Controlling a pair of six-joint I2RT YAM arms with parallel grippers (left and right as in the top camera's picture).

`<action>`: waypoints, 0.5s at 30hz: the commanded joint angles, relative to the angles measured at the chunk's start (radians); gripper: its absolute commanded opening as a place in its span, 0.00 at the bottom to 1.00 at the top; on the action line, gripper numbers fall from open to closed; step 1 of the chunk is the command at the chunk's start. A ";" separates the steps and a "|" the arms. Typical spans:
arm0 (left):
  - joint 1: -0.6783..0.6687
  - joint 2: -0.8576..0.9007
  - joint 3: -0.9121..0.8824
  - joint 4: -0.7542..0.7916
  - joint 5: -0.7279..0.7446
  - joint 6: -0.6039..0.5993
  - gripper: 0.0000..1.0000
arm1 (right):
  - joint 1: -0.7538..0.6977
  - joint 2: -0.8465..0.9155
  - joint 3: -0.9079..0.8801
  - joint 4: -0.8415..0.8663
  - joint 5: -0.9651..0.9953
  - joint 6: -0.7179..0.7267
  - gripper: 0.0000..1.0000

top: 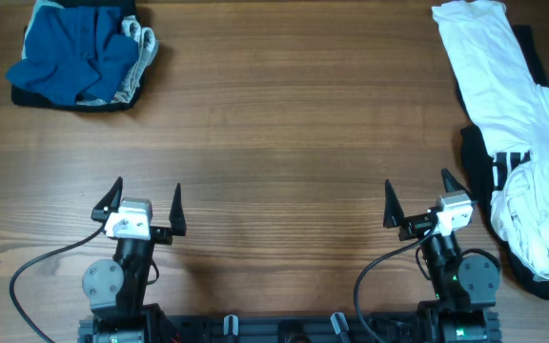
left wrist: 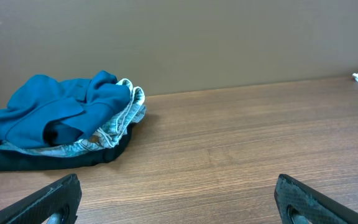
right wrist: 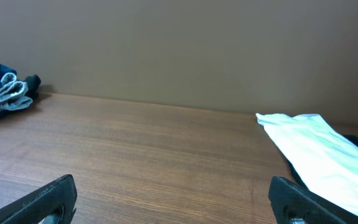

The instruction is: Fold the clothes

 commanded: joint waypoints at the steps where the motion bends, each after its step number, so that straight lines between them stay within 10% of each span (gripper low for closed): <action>1: -0.004 -0.007 -0.007 0.000 -0.003 0.009 1.00 | -0.004 -0.005 -0.001 0.001 -0.002 -0.010 1.00; 15: -0.004 -0.007 -0.007 0.000 -0.003 0.009 1.00 | -0.004 -0.005 -0.001 0.001 -0.002 -0.010 1.00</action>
